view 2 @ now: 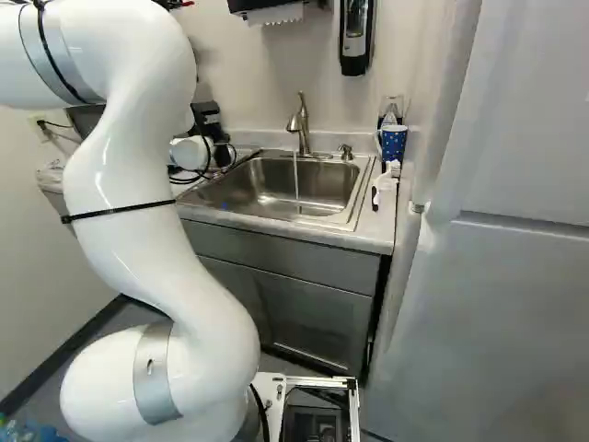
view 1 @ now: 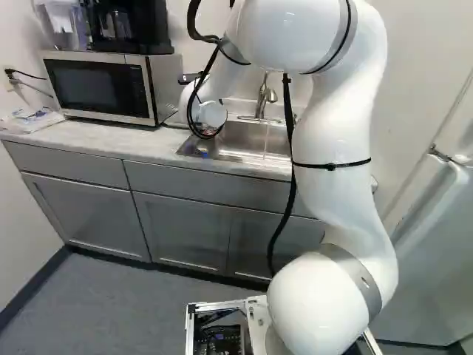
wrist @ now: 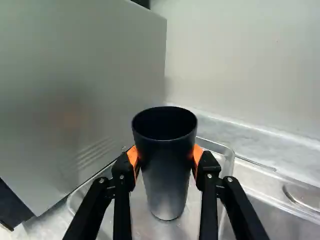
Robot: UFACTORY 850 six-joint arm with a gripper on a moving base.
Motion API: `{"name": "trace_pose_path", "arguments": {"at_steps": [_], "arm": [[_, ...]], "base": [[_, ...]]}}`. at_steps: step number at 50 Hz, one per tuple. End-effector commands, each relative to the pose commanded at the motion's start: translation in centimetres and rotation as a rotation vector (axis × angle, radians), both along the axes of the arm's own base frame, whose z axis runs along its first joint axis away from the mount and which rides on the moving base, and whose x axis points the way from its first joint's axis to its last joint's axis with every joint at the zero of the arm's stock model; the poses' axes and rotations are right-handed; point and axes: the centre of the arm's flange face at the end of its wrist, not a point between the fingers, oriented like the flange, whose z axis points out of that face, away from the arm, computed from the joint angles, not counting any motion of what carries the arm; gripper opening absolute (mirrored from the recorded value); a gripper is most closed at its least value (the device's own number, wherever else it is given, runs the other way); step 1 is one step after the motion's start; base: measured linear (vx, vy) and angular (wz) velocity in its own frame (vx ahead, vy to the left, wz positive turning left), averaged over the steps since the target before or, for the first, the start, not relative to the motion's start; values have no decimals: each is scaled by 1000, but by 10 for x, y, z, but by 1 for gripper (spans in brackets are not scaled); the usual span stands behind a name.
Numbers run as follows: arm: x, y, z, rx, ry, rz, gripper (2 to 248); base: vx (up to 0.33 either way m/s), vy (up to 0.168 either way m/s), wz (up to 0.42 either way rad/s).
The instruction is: Rinse the cup and place it in the tray
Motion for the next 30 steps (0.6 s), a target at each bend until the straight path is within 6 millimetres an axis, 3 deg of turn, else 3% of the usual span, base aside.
{"name": "trace_pose_path", "arguments": {"at_steps": [16,17,21,22,26,27,30], "arm": [[0,0,0,0,0,0,123],[0,0,0,0,0,0,137],[0,0,0,0,0,0,137],[0,0,0,0,0,0,170],[0,0,0,0,0,0,170],[0,0,0,0,0,0,205],[0,0,0,0,0,0,205]], "base": [[0,0,0],[0,0,0],[0,0,0],[0,0,0],[0,0,0],[0,0,0],[0,0,0]]}}
